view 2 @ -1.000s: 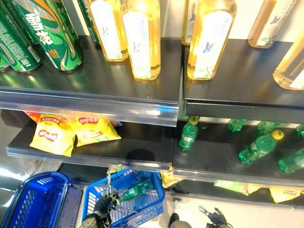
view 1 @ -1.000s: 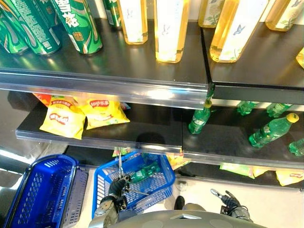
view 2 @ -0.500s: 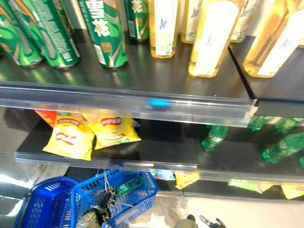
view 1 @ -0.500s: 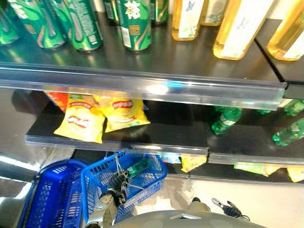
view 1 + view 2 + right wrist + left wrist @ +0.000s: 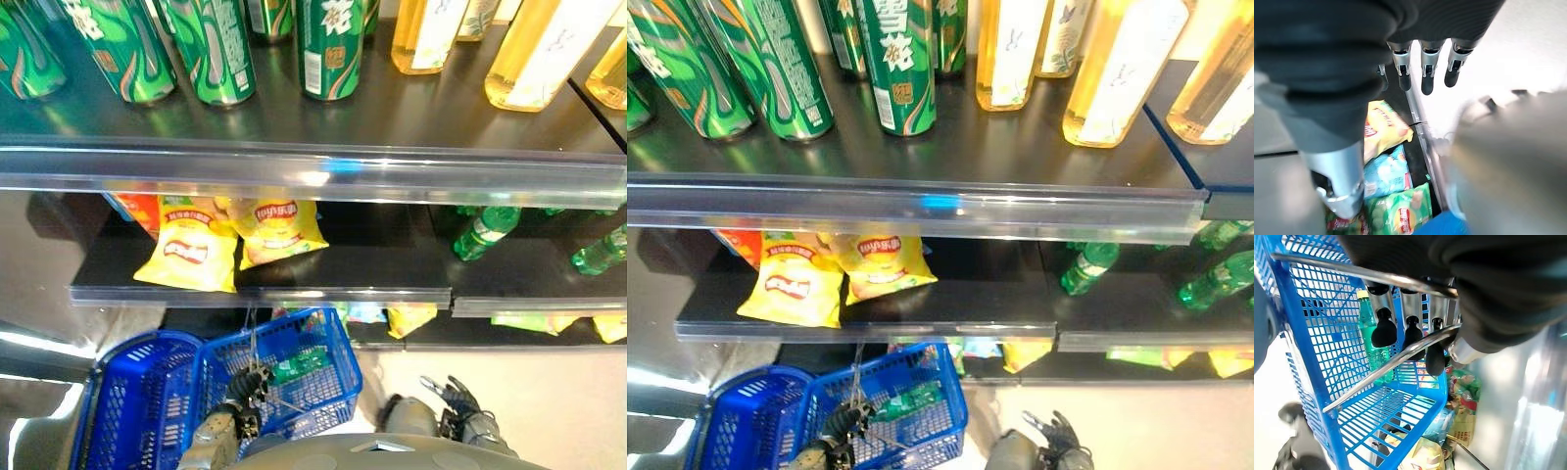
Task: Pick up the snacks into the basket
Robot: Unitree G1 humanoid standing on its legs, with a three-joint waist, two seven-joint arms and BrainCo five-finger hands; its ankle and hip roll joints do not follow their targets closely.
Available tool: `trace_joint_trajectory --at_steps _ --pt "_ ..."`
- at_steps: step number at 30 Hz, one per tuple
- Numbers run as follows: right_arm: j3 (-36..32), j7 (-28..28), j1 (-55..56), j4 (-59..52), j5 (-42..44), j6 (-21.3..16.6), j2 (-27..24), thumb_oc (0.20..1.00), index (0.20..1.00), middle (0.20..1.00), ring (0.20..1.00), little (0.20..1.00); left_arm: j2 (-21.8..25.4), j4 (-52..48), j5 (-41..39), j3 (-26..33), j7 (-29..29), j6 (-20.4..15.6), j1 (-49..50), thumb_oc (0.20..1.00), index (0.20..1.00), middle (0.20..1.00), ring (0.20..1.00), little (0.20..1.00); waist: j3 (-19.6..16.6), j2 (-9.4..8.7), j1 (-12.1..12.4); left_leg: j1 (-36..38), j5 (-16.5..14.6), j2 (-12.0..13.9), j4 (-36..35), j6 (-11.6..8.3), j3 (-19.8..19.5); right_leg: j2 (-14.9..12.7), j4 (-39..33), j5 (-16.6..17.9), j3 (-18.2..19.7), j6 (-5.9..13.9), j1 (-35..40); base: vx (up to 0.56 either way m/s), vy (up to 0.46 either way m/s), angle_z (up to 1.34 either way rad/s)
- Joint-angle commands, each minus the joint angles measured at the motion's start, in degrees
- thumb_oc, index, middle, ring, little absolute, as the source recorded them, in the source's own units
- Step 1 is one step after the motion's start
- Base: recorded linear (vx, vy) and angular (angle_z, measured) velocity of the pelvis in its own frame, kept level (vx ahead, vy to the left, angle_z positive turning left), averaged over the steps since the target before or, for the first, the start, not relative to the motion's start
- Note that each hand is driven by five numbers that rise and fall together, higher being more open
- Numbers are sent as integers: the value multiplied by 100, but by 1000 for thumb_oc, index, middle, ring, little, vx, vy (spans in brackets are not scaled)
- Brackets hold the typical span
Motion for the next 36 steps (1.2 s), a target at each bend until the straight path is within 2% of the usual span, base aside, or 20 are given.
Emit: trace_joint_trajectory --at_steps 1,2,4,6,9,11,13,14,16,18,19,20,27,32,36 --pt "214 39 -313 21 -126 -270 35 1000 1000 1000 1000 1000 -77 -952 -51 332 -76 -711 -211 200 200 200 200 200 -161 -63 133 7 -72 -442 -2 185 112 66 -575 740 689 689 316 56 -110 12" --pt "253 42 -311 -41 -166 -268 20 1000 1000 1000 1000 1000 -122 -958 -75 377 -89 -727 -177 200 200 200 200 200 -200 -66 207 32 -40 -416 21 140 185 41 -854 804 548 706 499 37 -136 7" --pt "323 11 -333 -106 -206 -296 -13 1000 1000 1000 1000 1000 -124 -967 -84 358 -100 -705 -177 200 200 200 200 200 -188 -157 235 -248 19 -218 618 -38 258 146 -1094 748 623 646 662 -15 -146 -4" --pt "398 -23 -342 -215 -236 -326 -39 1000 1000 1000 1000 1000 -147 -1006 -139 355 -48 -736 -228 200 200 200 200 200 -130 -210 307 -459 105 -49 964 -213 -100 197 -1207 741 682 582 740 -28 -67 -1" --pt "409 -20 -343 -241 -275 -308 -76 1000 1000 1000 1000 1000 -202 -968 -178 363 -5 -736 -272 200 200 200 200 200 -136 -271 313 -604 274 86 756 -230 -212 59 -1251 861 598 603 712 -52 81 -16" --pt "391 -4 -285 -426 -314 -294 -89 1000 1000 1000 1000 1000 -222 -982 -183 387 34 -724 -266 200 200 200 200 200 -217 -227 240 -434 315 303 478 -332 -27 55 -1155 714 624 706 753 128 107 -5" --pt "424 21 -210 -496 -433 -295 -85 1000 1000 1000 1000 1000 -221 -923 -107 369 17 -734 -282 200 200 200 200 200 -280 -175 193 -293 375 221 151 -259 94 21 -1045 684 584 706 714 119 117 -6" --pt "471 7 -141 -555 -576 -279 -89 1000 1000 1000 1000 1000 -198 -911 -47 374 9 -743 -273 200 200 200 200 200 -306 -141 173 -172 296 110 63 -205 110 -40 -986 710 579 728 703 53 80 -2" --pt "508 13 -119 -617 -660 -269 -89 1000 1000 1000 1000 1000 -186 -947 -43 382 -2 -741 -272 200 200 200 200 200 -278 -129 165 -134 276 83 77 -188 157 -90 -920 722 571 732 698 37 67 -4" --pt "658 46 -85 -847 -940 -273 -140 1000 1000 1000 1000 1000 -117 -1096 -49 415 -27 -756 -239 200 200 200 200 200 -129 -141 190 -196 75 32 437 -105 200 -233 -644 647 538 717 644 10 48 -9" --pt "658 46 -85 -848 -940 -273 -140 1000 1000 1000 1000 1000 -117 -1096 -49 415 -27 -755 -239 200 200 200 200 200 -130 -141 190 -199 74 32 440 -105 200 -233 -642 646 539 717 643 -46 20 -6" --pt "698 29 -118 -939 -1016 -298 -171 1000 1000 1000 1000 1000 -78 -1153 -51 414 -14 -768 -245 200 200 200 200 200 8 -163 213 -365 -28 80 793 -97 221 -321 -387 578 506 703 524 -72 10 -1" --pt "748 34 -142 -1507 -1035 -346 -237 1000 1000 1000 1000 1000 110 -1367 -33 337 65 -824 -387 200 200 200 200 200 390 -273 209 -997 -388 378 1759 -63 233 -614 487 340 377 681 47 -76 -6 9" --pt "802 36 -247 -1769 -952 -387 -304 1000 1000 1000 1000 1000 225 -1503 -37 285 193 -876 -578 200 200 200 200 200 595 -280 174 -1553 -666 654 2561 -40 146 -808 1176 118 387 642 -426 -104 -14 16" --pt "901 48 -440 -1943 -896 -416 -355 1000 1000 1000 1000 1000 283 -1558 -16 222 386 -914 -790 200 200 200 200 200 770 -252 215 -2153 -1008 896 3427 57 36 -962 1942 -217 418 578 -1003 -92 -4 2"
